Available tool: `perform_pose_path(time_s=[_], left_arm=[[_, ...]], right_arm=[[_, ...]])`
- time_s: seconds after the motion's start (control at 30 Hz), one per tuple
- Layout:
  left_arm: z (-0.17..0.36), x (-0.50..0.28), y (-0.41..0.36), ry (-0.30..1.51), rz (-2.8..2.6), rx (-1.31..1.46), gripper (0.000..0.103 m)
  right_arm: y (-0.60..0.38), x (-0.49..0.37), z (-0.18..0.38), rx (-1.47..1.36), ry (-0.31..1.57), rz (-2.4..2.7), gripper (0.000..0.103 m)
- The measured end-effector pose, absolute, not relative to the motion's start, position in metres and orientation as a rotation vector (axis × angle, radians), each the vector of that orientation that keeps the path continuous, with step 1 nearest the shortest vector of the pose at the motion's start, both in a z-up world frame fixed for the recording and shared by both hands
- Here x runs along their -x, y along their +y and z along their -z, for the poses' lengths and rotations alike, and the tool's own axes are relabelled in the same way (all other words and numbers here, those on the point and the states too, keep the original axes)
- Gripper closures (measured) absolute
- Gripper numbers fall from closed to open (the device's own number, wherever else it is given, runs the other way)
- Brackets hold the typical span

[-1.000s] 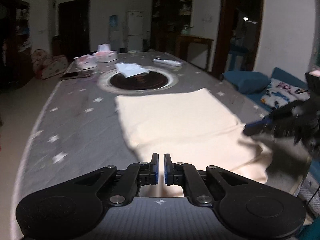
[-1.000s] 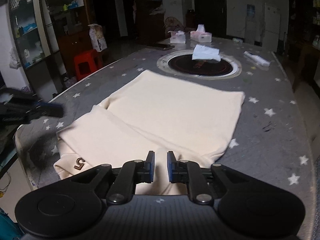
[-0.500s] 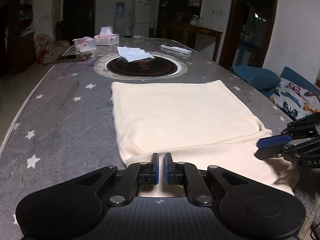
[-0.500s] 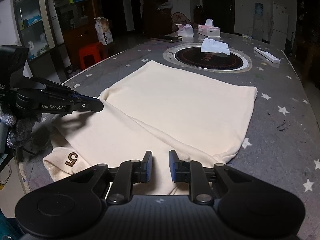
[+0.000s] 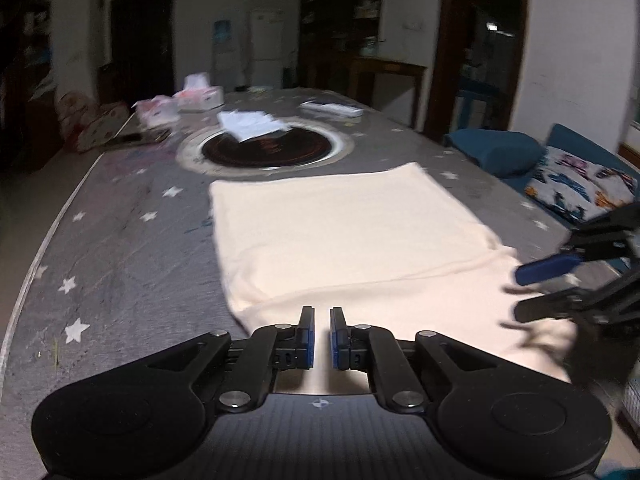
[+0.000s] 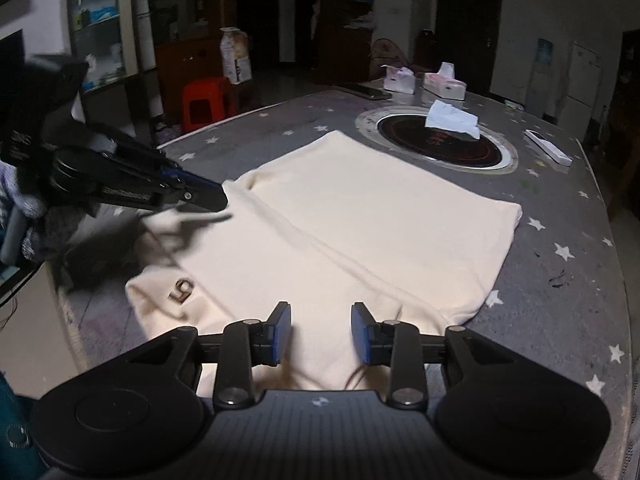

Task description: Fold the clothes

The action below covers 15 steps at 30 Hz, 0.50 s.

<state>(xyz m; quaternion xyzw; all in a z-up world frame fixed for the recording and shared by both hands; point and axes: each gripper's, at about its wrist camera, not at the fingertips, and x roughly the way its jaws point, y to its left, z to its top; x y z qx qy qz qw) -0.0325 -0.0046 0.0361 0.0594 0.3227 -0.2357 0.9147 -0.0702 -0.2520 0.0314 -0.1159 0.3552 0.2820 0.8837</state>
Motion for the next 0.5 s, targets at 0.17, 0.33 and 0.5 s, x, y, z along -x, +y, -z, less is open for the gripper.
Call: perform_pose_path(time_s=[0.17,0.33,0.5], left_arm=[[-0.031,0.057,-0.015,0.672,0.540,-0.185,0.093],[-0.035,0.076,-0.002,0.655,0.525,-0.246,0.089],[-0.032,0.103,0.001,0.621,0.572,-0.386,0.078]], right_arm=[[-0.251,0.078,-0.024,0.271,0.745,-0.582,0.070],[-0.254,0.094,-0.034,0.323,0.720,-0.592,0.068],[-0.254,0.111,-0.035,0.420,0.716,-0.611,0.060]])
